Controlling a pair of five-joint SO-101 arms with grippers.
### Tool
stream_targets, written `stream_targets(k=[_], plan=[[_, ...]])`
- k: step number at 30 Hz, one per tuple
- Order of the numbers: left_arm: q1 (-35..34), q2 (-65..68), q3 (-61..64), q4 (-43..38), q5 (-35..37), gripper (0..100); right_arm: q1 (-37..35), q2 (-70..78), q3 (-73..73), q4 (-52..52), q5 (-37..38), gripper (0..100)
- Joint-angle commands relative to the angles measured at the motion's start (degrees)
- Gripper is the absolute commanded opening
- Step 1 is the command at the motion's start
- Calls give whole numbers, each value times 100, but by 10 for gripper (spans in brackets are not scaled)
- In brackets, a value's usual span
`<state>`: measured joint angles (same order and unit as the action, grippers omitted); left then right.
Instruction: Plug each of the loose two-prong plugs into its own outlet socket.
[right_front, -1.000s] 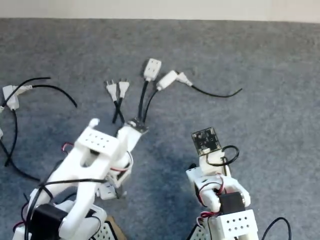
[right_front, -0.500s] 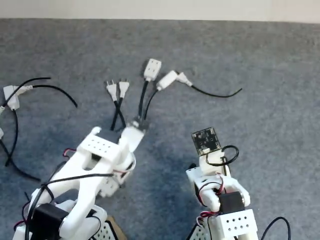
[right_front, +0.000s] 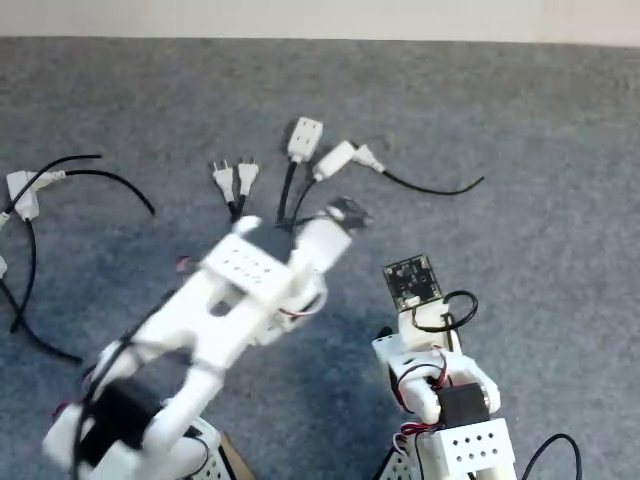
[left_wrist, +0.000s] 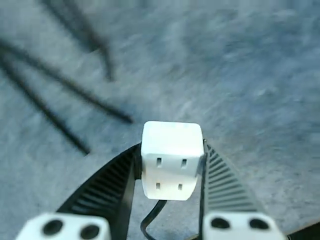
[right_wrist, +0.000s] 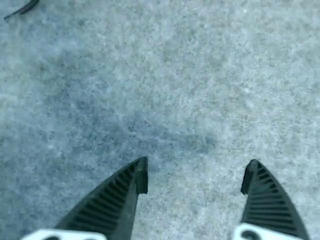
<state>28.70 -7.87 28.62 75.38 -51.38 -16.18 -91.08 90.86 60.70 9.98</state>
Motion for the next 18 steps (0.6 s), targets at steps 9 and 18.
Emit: stream_targets(k=[9,18], plan=[[567,2308,-2615,668,791,50,-40,-66,-31,-136,9,293],[374,2316,-2818,1222,835,159,-40,-66,-40,-136,9,293]])
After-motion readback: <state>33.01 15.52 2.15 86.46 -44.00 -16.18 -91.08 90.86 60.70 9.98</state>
